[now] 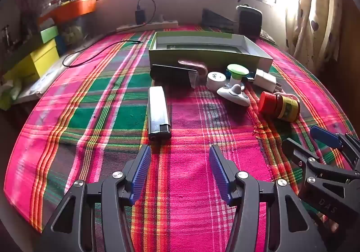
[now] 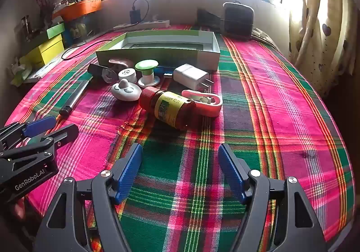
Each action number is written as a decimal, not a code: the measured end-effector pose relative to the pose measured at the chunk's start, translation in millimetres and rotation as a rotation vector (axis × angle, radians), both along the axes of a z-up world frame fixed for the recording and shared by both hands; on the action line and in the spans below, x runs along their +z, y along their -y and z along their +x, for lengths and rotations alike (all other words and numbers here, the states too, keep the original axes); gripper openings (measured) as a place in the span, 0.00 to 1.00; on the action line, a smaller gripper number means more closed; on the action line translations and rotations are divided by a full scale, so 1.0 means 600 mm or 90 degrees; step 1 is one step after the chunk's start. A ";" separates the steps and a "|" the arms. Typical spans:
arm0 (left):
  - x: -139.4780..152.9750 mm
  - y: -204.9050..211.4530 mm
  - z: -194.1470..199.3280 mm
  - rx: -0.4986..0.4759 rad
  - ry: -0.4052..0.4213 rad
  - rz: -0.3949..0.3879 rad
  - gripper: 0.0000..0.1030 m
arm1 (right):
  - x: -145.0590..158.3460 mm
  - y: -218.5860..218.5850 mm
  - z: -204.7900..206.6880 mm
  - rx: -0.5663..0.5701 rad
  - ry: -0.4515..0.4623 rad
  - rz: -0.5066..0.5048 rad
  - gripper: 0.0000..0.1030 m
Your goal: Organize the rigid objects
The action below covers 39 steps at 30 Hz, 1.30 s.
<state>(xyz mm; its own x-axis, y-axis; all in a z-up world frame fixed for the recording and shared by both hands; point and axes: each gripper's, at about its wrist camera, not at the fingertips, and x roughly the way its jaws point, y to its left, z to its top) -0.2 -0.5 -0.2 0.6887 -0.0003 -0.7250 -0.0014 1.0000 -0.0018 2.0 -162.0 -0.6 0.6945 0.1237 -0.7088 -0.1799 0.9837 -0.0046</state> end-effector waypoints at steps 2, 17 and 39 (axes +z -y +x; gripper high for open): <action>-0.002 0.000 -0.003 -0.001 0.006 0.002 0.52 | 0.000 0.000 0.000 0.000 -0.001 -0.003 0.68; 0.012 0.007 -0.014 -0.002 0.009 0.006 0.52 | 0.001 0.000 -0.002 -0.001 0.008 0.001 0.68; 0.007 0.008 -0.017 -0.002 0.013 0.006 0.52 | 0.000 0.000 -0.003 -0.001 0.011 0.002 0.68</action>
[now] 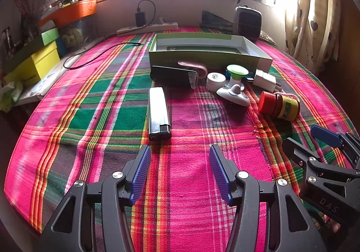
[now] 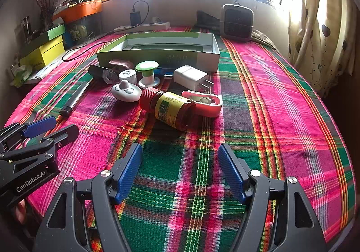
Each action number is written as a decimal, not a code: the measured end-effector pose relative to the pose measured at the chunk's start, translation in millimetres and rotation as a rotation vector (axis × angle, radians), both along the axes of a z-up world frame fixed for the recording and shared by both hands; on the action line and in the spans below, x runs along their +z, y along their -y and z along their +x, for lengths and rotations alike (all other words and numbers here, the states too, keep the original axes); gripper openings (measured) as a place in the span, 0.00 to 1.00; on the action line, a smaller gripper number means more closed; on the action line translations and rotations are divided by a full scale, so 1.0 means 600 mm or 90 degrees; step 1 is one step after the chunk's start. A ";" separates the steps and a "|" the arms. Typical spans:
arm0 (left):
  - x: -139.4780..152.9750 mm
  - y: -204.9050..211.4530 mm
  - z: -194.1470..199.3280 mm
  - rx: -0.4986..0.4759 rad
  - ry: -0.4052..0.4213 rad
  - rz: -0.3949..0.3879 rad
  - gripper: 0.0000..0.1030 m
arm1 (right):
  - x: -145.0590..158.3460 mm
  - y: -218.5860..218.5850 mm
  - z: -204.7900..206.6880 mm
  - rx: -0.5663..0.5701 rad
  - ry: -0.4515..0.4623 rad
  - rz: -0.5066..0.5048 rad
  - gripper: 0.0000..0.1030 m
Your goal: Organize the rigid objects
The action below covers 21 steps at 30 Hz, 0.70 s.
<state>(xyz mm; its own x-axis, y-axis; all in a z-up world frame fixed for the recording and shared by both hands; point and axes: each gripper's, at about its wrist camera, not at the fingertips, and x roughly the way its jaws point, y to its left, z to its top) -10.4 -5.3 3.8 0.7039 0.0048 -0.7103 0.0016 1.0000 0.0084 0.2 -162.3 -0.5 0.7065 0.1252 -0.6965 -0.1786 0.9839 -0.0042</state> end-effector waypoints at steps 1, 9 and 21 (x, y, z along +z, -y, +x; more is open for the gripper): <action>0.000 0.000 0.000 0.000 0.000 0.000 0.52 | 0.000 0.000 0.000 0.000 0.000 0.000 0.68; 0.002 0.000 0.004 -0.001 -0.001 0.000 0.52 | 0.000 0.000 0.000 0.000 0.000 0.000 0.68; 0.000 -0.007 0.019 -0.016 -0.013 -0.017 0.51 | 0.001 0.001 0.005 0.018 -0.008 0.000 0.68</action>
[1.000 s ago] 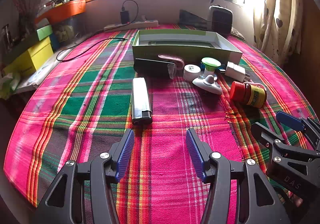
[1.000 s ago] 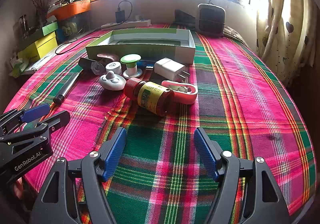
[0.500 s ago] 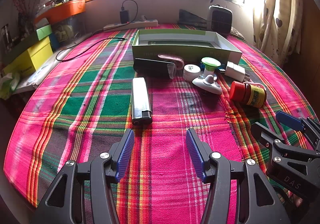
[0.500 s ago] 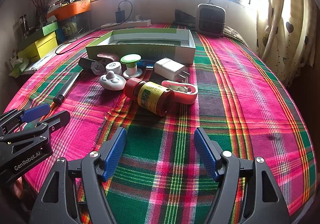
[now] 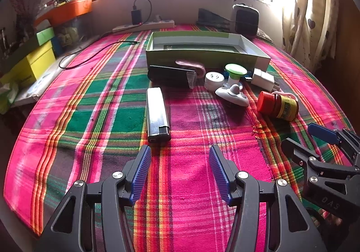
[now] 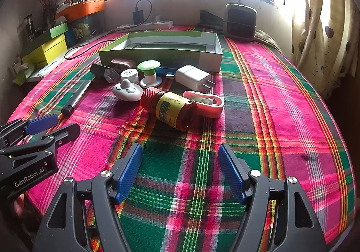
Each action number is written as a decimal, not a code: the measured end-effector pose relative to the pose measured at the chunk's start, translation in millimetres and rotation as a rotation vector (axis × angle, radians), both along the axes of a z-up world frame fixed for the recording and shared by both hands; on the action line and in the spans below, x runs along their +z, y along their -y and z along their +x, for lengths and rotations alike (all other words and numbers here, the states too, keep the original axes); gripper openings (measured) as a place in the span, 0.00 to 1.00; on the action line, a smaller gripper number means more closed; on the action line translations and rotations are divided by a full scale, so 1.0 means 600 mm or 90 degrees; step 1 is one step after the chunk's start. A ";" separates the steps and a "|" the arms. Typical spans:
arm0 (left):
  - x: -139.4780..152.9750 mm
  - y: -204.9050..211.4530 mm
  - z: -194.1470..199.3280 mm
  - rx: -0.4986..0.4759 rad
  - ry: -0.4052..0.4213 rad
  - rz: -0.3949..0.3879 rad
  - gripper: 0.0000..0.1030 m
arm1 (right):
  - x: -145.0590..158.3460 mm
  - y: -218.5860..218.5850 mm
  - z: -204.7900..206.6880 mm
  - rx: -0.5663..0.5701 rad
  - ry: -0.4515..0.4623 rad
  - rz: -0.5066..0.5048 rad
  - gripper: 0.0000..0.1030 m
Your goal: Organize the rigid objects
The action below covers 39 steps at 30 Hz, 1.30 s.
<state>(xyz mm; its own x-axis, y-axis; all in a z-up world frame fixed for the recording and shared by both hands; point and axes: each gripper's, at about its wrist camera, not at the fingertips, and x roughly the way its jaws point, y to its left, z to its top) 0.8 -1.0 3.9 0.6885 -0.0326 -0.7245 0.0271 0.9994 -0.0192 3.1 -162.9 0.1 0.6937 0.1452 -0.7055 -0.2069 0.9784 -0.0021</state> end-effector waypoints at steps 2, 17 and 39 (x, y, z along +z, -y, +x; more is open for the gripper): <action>0.001 -0.006 0.007 -0.005 -0.004 -0.013 0.51 | 0.000 0.003 0.003 0.013 -0.005 0.002 0.68; 0.005 -0.031 0.047 0.006 -0.022 -0.034 0.51 | 0.027 0.006 0.051 0.101 0.000 0.024 0.68; 0.003 -0.063 0.118 0.005 -0.038 0.004 0.51 | 0.025 -0.033 0.089 0.213 -0.032 0.034 0.68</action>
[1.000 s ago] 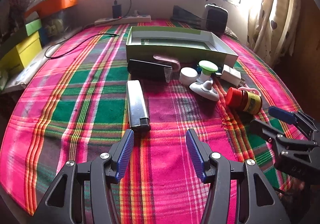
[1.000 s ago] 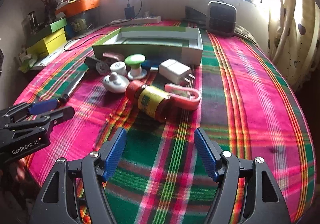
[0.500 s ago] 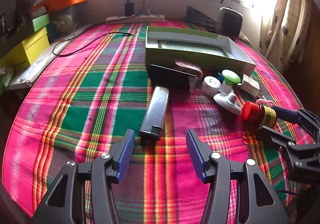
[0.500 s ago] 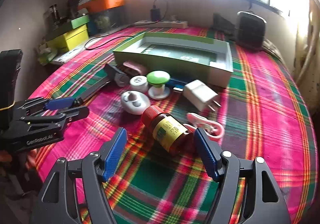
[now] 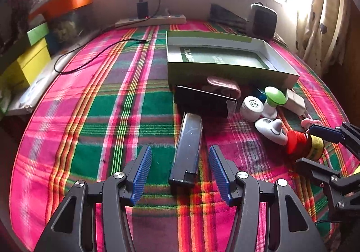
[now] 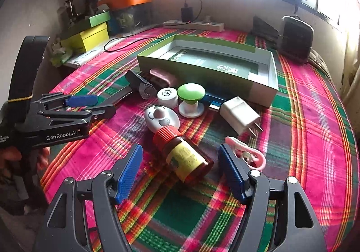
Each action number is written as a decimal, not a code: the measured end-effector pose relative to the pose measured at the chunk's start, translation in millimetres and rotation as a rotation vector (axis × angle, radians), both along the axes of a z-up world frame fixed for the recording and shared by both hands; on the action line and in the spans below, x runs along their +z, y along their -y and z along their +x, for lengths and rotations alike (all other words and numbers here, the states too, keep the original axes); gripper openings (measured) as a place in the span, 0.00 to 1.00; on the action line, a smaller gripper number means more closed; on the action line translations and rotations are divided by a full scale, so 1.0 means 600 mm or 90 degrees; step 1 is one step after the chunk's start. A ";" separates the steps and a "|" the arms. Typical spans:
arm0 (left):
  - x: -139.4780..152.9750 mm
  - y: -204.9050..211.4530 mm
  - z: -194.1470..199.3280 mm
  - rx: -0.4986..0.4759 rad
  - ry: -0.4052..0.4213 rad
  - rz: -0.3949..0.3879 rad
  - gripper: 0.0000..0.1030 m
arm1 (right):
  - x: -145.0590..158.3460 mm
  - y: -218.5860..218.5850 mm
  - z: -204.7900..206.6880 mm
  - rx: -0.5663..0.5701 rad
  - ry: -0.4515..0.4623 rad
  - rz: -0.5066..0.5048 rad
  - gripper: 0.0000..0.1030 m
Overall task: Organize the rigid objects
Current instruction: 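Move the right tool to the red-capped amber bottle while the left tool approaches the silver bar, then close the right tool on the amber bottle while the left tool grips the silver bar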
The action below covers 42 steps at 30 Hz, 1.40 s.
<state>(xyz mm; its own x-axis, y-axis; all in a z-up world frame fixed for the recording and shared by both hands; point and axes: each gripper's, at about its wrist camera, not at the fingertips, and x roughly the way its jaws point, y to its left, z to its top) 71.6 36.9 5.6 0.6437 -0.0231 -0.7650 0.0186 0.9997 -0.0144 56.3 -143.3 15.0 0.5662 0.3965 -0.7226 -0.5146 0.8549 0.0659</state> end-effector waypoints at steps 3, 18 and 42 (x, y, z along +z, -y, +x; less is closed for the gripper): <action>0.000 -0.001 0.006 -0.007 0.000 0.000 0.51 | -0.001 -0.009 0.005 0.018 -0.006 -0.007 0.68; 0.001 0.005 0.019 -0.036 0.006 -0.023 0.39 | -0.008 -0.015 -0.005 0.009 -0.016 -0.024 0.32; 0.022 0.004 0.006 -0.046 0.006 -0.029 0.22 | -0.002 -0.004 -0.003 -0.038 -0.021 0.013 0.32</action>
